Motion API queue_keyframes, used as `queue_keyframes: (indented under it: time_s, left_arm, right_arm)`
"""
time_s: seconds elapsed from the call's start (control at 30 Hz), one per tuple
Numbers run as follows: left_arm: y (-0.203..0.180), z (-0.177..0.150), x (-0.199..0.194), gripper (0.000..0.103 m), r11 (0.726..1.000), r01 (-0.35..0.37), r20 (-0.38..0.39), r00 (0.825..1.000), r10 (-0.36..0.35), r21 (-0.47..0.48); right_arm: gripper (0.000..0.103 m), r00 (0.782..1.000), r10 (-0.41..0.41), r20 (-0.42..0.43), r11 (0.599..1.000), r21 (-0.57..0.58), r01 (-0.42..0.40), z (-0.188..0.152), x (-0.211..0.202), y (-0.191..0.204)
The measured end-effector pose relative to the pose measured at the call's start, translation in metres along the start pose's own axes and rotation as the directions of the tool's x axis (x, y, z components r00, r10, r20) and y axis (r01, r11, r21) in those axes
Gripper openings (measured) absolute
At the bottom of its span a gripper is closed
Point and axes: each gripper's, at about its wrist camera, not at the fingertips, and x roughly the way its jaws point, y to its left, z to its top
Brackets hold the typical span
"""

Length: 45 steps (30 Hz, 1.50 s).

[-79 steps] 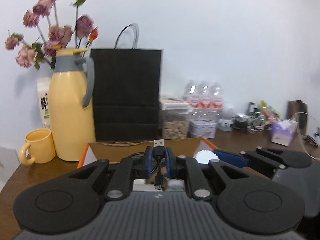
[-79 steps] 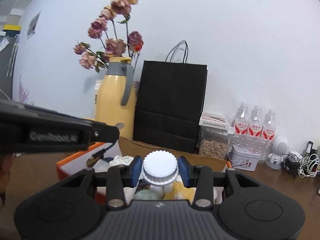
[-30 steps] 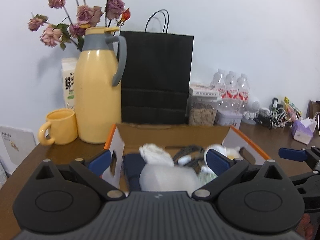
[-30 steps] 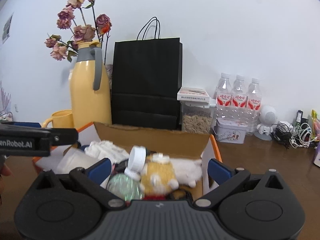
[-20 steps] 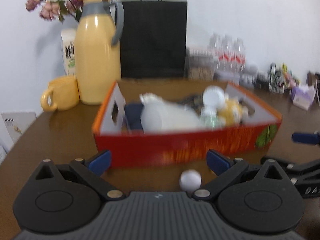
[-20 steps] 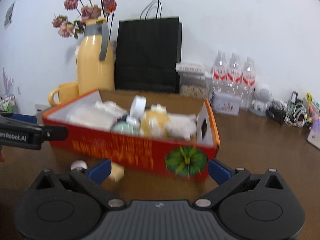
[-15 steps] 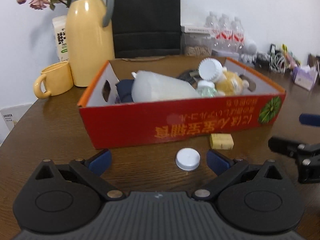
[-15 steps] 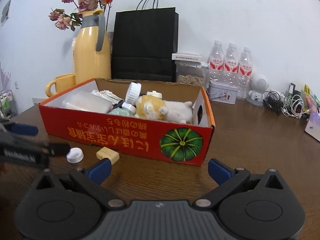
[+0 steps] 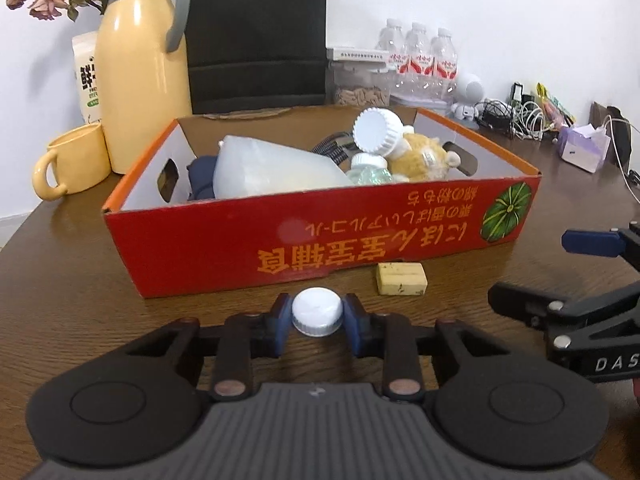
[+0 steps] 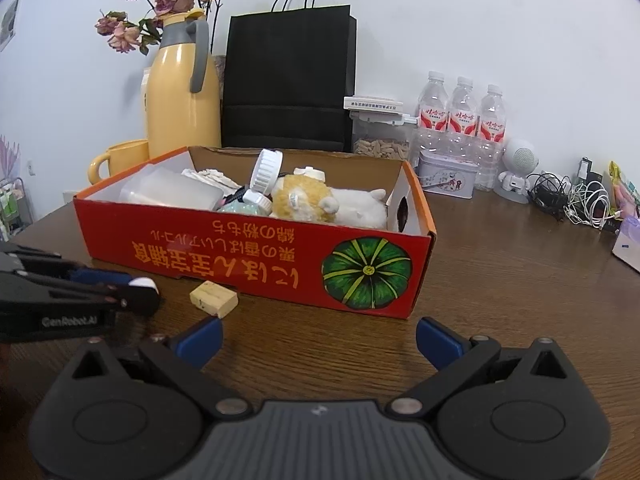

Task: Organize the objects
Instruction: 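Grasp the small white cap with the left tool, then grasp the small yellow block with the right tool while the left tool holds the cap, then carry the white cap and yellow block into the cardboard box and open both tools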

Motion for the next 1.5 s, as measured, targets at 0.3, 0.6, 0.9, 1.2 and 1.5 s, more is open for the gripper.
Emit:
queue_keyframes:
  time_s: [0.3, 0.6, 0.9, 1.2, 1.5]
  left_arm:
    - [0.018, 0.006, -0.011, 0.029, 0.999, -0.016, 0.045, 0.999, 0.018, -0.043]
    - [0.043, 0.006, -0.018, 0.029, 0.996, -0.046, 0.059, 0.997, 0.051, -0.077]
    - [0.051, 0.002, -0.023, 0.029, 0.995, -0.052, 0.07, 0.996, 0.059, -0.09]
    - [0.055, -0.001, -0.026, 0.029, 0.994, -0.05, 0.076, 0.995, 0.058, -0.102]
    - [0.055, 0.006, -0.042, 0.029, 0.992, -0.047, 0.102, 0.993, 0.06, -0.121]
  right_arm:
    - [0.102, 1.0, 0.019, -0.001, 1.0, -0.014, -0.019, 0.003, 0.006, 0.018]
    - [0.065, 0.996, 0.067, -0.061, 0.998, -0.001, -0.067, 0.018, 0.036, 0.055]
    - [0.034, 0.994, 0.068, -0.084, 0.998, 0.011, -0.068, 0.024, 0.05, 0.074]
    - [0.034, 0.997, 0.075, -0.025, 0.997, 0.013, -0.075, 0.02, 0.035, 0.07]
    - [0.034, 0.994, 0.088, 0.068, 0.996, 0.003, -0.088, 0.023, 0.009, 0.065]
